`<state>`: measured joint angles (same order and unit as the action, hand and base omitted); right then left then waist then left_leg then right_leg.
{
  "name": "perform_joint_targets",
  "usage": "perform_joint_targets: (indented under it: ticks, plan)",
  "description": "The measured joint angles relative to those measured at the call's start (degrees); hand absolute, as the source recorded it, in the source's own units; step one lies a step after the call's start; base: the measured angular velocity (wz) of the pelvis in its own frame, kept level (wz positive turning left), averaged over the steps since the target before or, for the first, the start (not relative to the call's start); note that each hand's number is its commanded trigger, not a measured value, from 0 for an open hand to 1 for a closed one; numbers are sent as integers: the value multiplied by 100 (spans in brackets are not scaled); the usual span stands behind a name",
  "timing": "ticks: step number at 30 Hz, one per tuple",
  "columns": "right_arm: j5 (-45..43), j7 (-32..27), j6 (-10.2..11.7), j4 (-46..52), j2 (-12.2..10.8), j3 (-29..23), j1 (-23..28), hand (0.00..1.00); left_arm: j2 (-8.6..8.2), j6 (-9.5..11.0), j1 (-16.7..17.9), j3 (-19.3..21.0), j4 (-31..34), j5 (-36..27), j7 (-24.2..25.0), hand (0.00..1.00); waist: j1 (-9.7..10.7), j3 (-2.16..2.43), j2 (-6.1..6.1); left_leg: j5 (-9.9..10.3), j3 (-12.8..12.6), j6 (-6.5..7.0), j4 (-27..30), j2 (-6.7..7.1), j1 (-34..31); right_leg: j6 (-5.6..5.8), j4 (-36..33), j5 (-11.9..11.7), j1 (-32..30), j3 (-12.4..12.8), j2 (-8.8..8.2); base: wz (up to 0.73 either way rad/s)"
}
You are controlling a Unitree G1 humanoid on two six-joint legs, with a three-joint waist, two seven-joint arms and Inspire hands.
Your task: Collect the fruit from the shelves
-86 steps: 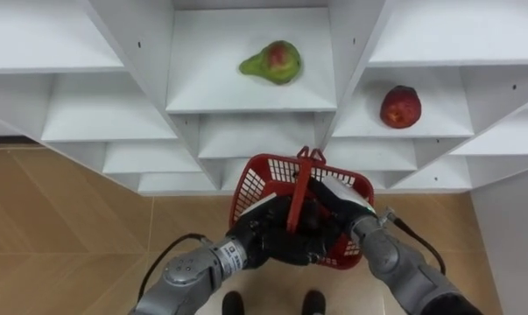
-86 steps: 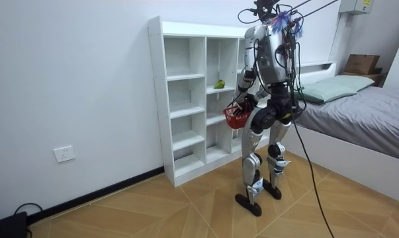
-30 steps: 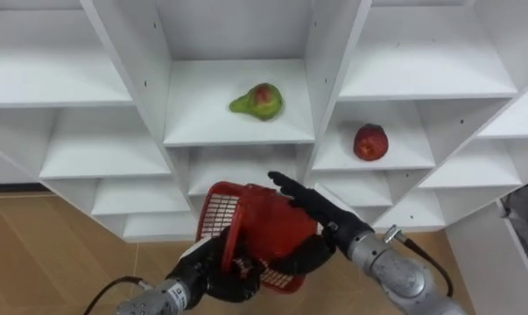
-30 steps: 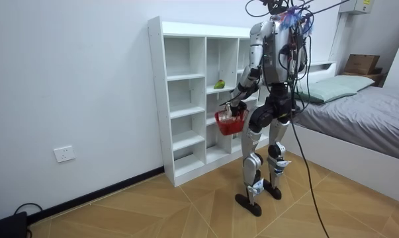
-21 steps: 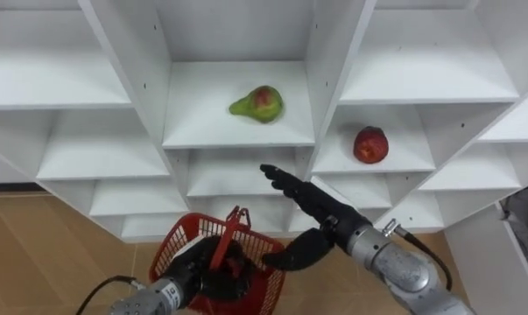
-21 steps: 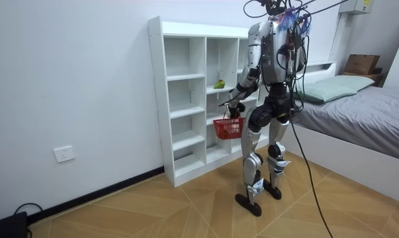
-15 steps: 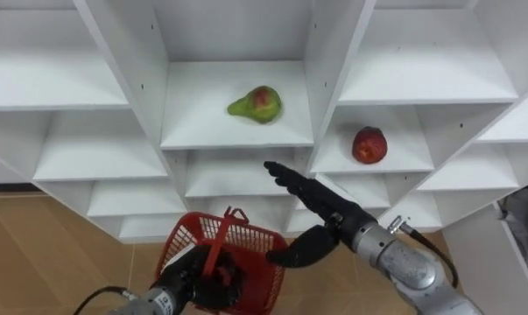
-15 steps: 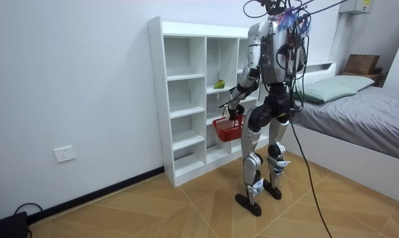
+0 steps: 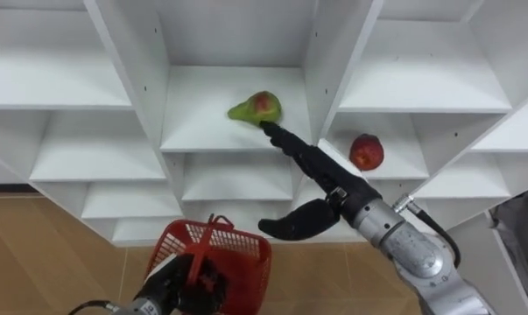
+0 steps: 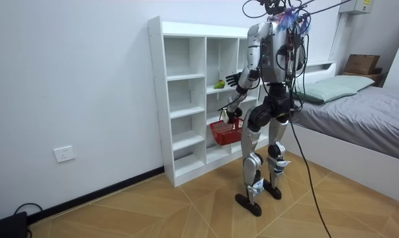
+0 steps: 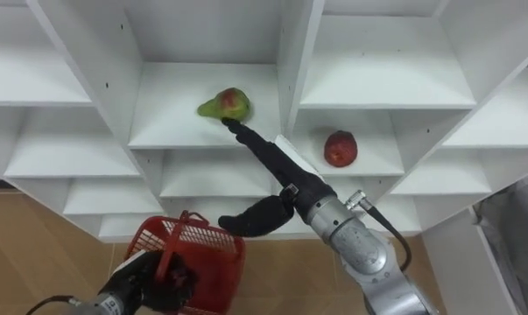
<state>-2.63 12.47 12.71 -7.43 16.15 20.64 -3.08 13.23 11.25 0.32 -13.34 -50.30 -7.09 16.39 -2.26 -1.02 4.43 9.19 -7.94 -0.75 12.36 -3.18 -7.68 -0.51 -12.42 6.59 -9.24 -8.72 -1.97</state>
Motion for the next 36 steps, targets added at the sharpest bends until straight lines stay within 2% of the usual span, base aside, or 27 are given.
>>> perform_joint_targets:
  ticks: [10,13,19,24,31,36]
  plan:
    - [-54,-192,0,165,4,-2,-42,0,-104,1,-4,137,-100,11,6,100,-41,20,29,-3,62,-5,-6,4,-49,-1,58,0,13,-75,-1,2]
    - [-101,-247,0,176,2,0,-169,0,-156,1,1,128,-123,13,5,100,-146,28,48,-5,91,-7,-2,5,-76,-2,64,-1,0,-100,-1,5]
    - [-190,-325,-1,235,-16,15,-514,0,-159,1,-17,52,-139,13,-3,100,-172,39,126,-7,168,-10,6,9,-80,-2,62,0,21,-138,-3,5]
    - [-189,-385,-7,446,-20,15,-541,0,-158,-4,-29,55,-139,11,-3,100,-261,30,213,-6,207,-10,35,10,-97,-2,64,0,56,-174,-5,5]
    - [-190,-458,-15,458,-28,15,-551,0,-148,-15,-37,56,-140,11,-4,100,-303,28,230,-9,336,-13,109,29,-174,-2,66,1,74,-244,-21,10]
    - [-495,-549,-19,453,-60,12,-796,0,-119,-37,-62,87,-140,49,1,100,-296,-12,255,-9,357,-11,136,46,-162,-1,66,1,115,-339,-50,3]
